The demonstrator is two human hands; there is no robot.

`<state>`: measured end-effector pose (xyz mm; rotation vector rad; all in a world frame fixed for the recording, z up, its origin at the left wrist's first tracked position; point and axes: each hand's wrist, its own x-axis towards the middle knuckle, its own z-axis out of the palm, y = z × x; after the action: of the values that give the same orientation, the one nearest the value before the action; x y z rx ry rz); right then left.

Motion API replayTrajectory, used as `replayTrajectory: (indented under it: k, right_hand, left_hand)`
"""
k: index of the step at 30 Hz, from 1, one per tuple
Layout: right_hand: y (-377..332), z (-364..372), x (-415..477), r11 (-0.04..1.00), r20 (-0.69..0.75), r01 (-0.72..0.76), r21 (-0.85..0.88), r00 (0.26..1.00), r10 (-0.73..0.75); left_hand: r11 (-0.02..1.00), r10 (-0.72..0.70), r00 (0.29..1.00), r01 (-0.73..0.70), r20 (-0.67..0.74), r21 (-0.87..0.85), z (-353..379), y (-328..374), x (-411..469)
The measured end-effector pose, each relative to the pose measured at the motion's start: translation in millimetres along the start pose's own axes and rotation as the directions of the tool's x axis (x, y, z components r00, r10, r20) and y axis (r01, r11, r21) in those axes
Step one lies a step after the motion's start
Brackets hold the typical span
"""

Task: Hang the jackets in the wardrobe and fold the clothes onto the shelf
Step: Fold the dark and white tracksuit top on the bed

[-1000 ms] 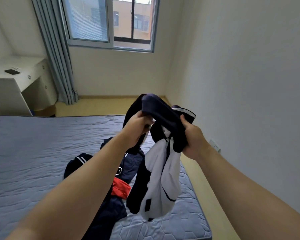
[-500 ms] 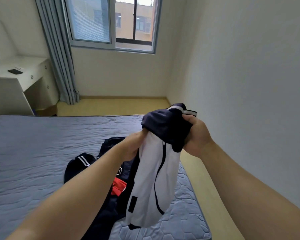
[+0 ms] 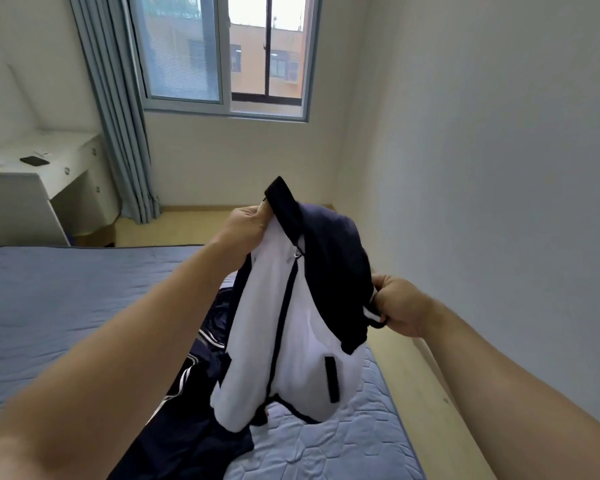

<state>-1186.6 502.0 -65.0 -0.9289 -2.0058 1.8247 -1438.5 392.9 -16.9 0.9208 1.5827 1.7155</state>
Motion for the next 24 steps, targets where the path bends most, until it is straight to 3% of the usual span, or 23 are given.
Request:
replayTrajectory:
  k: [2,4,6,9,11,14,16,17,18,20,22,24]
  right_hand:
    - [6.9,-5.2,3.8,0.941,-0.09,-0.034,-0.336,0.996,0.004]
    - [9.6,-7.9,10.0,0.813,-0.125,-0.048,-0.581,0.992,-0.03]
    - [4.9,-4.9,13.9,0.718,-0.105,0.007,-0.696,0.988,-0.112]
    - [0.2,1.3,17.9,0.451,-0.037,0.117,-0.885,0.947,-0.318]
    - [3.1,2.0,20.6,0.398,-0.115,0.062,-0.915,0.907,-0.405]
    - [10.2,1.9,24.3,0.454,-0.346,-0.082,-0.887,0.769,-0.538]
    - [6.4,5.9,26.7,0.587,-0.464,-0.028,-0.809,0.644,-0.609]
    - [-1.1,7.5,27.7,0.684,-0.512,0.046,-0.728,0.627,-0.587]
    - [-10.4,9.2,28.6,0.774,-0.52,0.13,-0.62,0.67,-0.53]
    - [-28.4,11.8,27.5,0.927,-0.413,0.216,-0.306,0.848,-0.333]
    - [-39.9,12.0,24.6,0.995,-0.234,0.099,0.023,0.968,-0.091]
    - [-37.6,10.2,24.9,0.99,-0.087,0.018,0.139,0.996,-0.006]
  left_hand:
    - [0.983,0.066,0.98,-0.032,0.186,-0.182,-2.5,13.6,-2.9]
    - [0.964,0.137,0.944,-0.058,0.3,-0.258,-0.8,23.1,-4.3]
    - [0.973,0.168,0.933,-0.105,0.318,-0.205,3.4,27.4,-3.5]
    - [0.967,0.239,0.914,-0.254,0.329,0.002,1.4,28.7,-0.7]
    - [0.938,0.265,0.91,-0.32,0.317,0.135,-4.2,29.7,1.0]
    - [0.892,0.277,0.931,-0.341,0.238,0.296,-12.5,28.6,2.5]
    - [0.853,0.254,0.949,-0.311,0.188,0.419,-16.1,24.6,2.5]
    - [0.834,0.243,0.958,-0.287,0.153,0.471,-16.9,21.0,1.7]
    - [0.83,0.236,0.965,-0.262,0.117,0.493,-17.0,17.3,-0.6]
    - [0.858,0.22,0.973,-0.224,0.063,0.463,-15.0,10.8,-5.2]
    - [0.884,0.199,0.979,-0.199,0.045,0.423,-11.8,6.9,-6.8]
    - [0.899,0.183,0.981,-0.193,0.064,0.394,-7.3,6.4,-8.3]
